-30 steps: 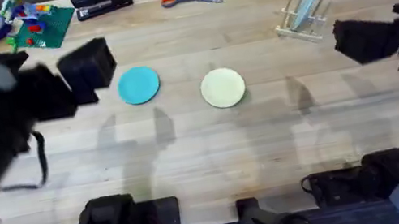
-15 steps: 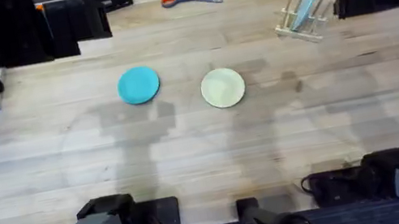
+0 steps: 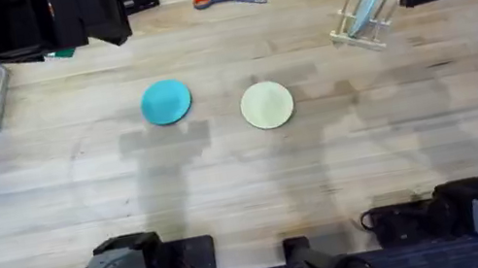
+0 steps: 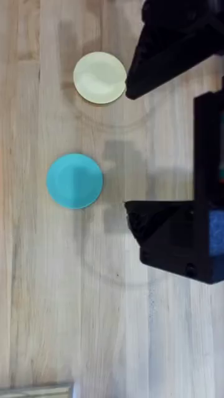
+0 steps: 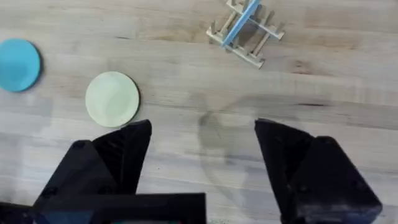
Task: Pick up the plates from the table one by one and place each into a slot on the dish rack.
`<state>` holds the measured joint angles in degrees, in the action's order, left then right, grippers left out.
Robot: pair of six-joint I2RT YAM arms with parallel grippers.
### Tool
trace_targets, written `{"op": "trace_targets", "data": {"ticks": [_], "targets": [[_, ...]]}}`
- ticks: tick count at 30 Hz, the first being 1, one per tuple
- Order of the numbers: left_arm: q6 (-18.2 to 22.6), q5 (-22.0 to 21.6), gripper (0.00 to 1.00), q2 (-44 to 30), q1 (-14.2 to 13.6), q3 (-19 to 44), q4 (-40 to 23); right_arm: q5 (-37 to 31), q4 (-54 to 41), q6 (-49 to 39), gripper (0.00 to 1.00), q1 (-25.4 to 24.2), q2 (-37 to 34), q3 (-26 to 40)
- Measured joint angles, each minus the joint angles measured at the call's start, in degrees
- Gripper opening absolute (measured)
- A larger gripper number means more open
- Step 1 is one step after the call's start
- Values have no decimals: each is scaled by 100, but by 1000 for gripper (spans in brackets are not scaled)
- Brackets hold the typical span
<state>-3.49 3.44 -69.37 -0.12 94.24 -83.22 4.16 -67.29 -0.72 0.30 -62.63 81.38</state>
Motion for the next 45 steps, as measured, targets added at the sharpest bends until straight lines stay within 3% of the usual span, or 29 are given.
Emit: {"op": "trace_targets", "data": {"ticks": [2, 3, 7, 8, 9, 17, 20, 28, 31, 32, 37, 45], "targets": [[-15, 3, 961, 1, 0, 0, 0, -2, -9, 1, 995, 0, 0, 0], [-28, 9, 859, -1, 0, 0, -2, 0, -12, 0, 994, 0, 0, 0], [-22, 30, 223, 0, 0, 0, -13, 0, -26, -1, 994, 0, 0, 0], [-9, 51, 93, -1, 0, 0, -13, 0, -26, 1, 994, 0, 0, 0], [-15, 81, 54, -1, 0, 0, -13, 0, -26, -1, 995, 0, 0, 0], [-21, 214, 42, -1, 0, 0, -18, 0, -26, 1, 993, 0, 0, 0], [-22, 661, 42, -1, -2, 0, -236, 0, -27, -1, 994, 0, 0, 0], [-37, 1178, 43, 1, -7, -85, -173, 0, -26, -1, 995, 0, 0, 0], [-44, 1531, 43, -1, -7, -435, 65, 0, -26, -1, 995, 0, 0, 0], [-48, 1906, 43, -6, -7, -949, 407, 0, -26, -1, 995, 0, 0, 0], [-63, 2509, 42, -45, -7, -1721, 990, 0, -29, -1, 995, 0, 0, 0], [-151, 3029, 42, -45, -7, -2467, 1542, -2, -29, -1, 995, 0, 0, 0]]}}
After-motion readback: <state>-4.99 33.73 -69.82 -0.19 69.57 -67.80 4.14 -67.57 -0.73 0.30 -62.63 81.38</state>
